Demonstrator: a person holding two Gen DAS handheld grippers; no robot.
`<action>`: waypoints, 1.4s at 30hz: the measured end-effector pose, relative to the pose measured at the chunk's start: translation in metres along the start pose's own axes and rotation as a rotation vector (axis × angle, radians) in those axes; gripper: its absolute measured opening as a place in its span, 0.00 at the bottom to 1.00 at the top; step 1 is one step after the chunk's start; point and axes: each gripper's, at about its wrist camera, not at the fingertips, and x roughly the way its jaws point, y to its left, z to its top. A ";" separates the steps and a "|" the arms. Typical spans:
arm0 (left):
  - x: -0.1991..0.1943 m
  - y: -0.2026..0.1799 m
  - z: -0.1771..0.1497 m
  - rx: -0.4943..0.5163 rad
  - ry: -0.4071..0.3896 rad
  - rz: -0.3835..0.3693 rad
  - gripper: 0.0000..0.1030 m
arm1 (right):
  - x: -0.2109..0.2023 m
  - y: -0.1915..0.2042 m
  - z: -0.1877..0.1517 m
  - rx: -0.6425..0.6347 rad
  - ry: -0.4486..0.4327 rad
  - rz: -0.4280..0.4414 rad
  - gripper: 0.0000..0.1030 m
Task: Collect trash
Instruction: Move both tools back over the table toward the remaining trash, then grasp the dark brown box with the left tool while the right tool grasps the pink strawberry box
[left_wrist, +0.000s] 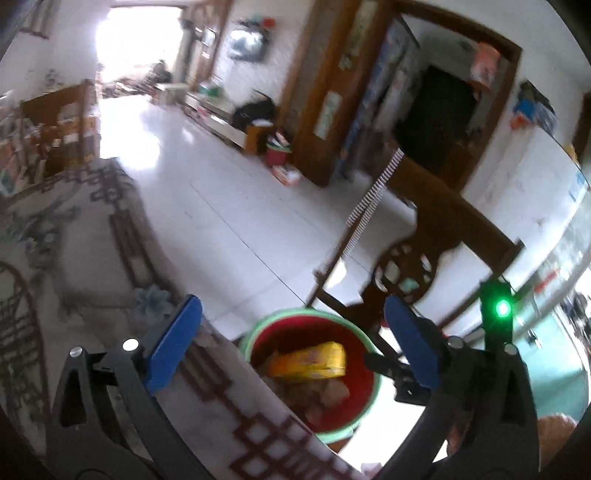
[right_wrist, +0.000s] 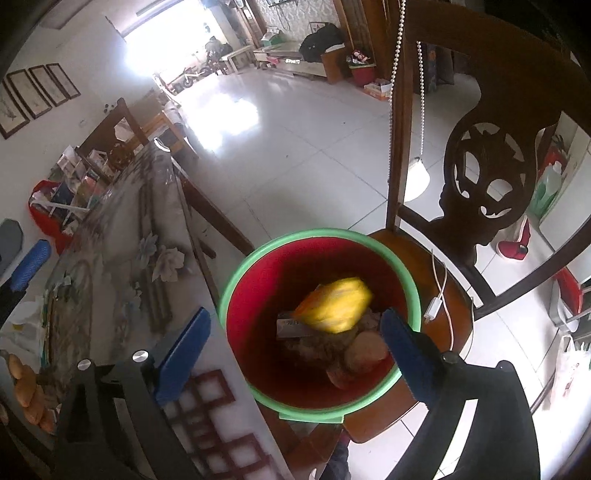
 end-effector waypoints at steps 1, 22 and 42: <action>-0.003 0.003 0.001 -0.008 -0.011 0.026 0.94 | 0.001 0.002 0.000 -0.002 0.004 -0.001 0.90; -0.121 0.176 -0.049 -0.277 0.028 0.218 0.95 | 0.017 0.156 -0.050 -0.191 0.095 0.106 0.92; -0.223 0.317 -0.144 -0.460 0.149 0.319 0.94 | 0.059 0.375 -0.232 -0.819 0.506 0.205 0.93</action>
